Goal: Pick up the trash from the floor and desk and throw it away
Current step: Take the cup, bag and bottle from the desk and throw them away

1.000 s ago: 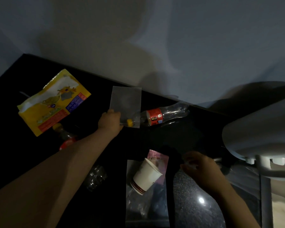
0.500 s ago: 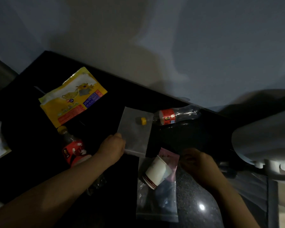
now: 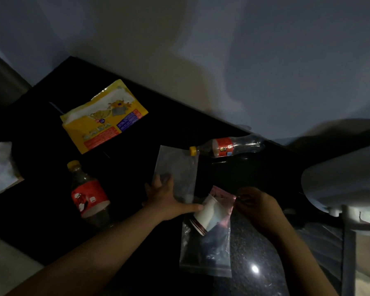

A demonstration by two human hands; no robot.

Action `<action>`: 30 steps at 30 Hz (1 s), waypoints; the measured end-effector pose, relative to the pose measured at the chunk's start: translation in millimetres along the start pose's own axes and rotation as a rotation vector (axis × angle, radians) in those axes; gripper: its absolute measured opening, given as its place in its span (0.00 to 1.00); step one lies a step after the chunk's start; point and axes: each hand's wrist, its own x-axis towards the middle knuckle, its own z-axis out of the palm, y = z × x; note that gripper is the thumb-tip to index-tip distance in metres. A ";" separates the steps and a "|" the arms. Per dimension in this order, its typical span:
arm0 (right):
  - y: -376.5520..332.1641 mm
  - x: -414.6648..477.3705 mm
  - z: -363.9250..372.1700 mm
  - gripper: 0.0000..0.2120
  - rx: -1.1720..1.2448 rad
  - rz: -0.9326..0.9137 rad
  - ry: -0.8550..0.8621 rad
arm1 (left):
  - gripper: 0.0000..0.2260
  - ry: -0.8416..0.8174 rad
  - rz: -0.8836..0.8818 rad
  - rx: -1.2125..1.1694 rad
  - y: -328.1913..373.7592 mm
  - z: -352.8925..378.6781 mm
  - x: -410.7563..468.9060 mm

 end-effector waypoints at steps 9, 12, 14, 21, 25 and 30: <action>50.2 -21.2 -23.5 0.14 0.080 0.093 0.103 | 0.59 -0.100 0.079 0.224 63.9 57.5 -4.3; 63.2 -25.5 -28.1 0.13 0.082 0.095 0.114 | 0.56 -0.049 0.160 0.340 67.0 66.1 -2.5; 69.6 -27.5 -28.3 0.14 0.087 0.109 0.117 | 0.54 -0.074 0.240 0.433 67.3 69.6 -2.5; 73.5 -24.0 -25.7 0.16 0.074 0.119 0.076 | 0.48 -0.157 0.303 0.568 76.5 62.0 0.0; 69.8 -20.5 -27.5 0.15 0.078 0.111 0.070 | 0.47 -0.133 0.281 0.575 76.1 68.4 -0.8; 69.5 -19.4 -27.0 0.16 0.105 0.101 0.077 | 0.44 -0.047 0.315 0.512 65.9 86.7 -1.2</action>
